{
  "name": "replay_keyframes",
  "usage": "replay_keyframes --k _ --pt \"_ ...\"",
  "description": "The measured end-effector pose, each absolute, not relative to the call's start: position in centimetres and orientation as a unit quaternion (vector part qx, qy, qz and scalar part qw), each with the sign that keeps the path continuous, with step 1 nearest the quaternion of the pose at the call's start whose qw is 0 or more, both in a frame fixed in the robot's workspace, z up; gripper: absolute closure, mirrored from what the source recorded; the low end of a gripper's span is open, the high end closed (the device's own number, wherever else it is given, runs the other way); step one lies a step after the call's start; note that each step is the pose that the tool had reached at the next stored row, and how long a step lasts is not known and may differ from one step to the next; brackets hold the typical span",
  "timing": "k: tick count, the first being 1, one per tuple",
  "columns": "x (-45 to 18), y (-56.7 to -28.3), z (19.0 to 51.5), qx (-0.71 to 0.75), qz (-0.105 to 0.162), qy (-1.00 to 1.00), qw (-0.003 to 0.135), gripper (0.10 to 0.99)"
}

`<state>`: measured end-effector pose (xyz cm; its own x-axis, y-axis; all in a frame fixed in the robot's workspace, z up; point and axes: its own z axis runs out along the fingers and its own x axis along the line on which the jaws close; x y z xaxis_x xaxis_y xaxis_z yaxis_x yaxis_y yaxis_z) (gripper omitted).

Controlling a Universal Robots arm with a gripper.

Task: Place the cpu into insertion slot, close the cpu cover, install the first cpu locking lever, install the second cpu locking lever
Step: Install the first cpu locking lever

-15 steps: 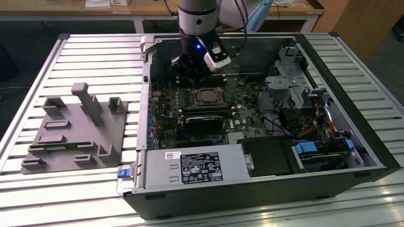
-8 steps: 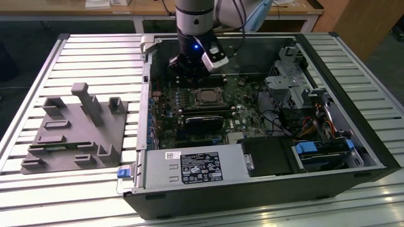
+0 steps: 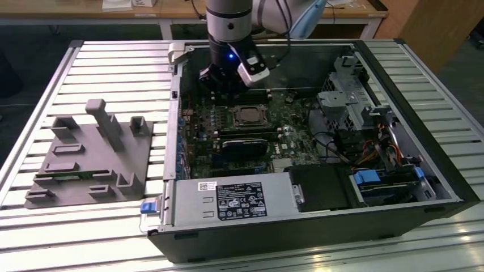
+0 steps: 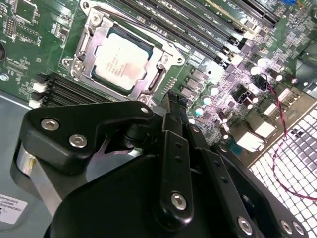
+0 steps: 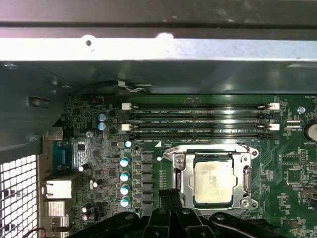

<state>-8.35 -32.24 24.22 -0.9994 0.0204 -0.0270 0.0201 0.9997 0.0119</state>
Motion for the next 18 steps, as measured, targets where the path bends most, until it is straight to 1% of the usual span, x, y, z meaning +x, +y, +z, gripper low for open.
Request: replay_keyframes --k 3,18 --pt "-8.6 -32.3 24.2 0.010 0.010 1.000 0.014 0.980" --pt "-9.7 -32.5 24.2 0.011 0.066 0.998 0.013 0.980"
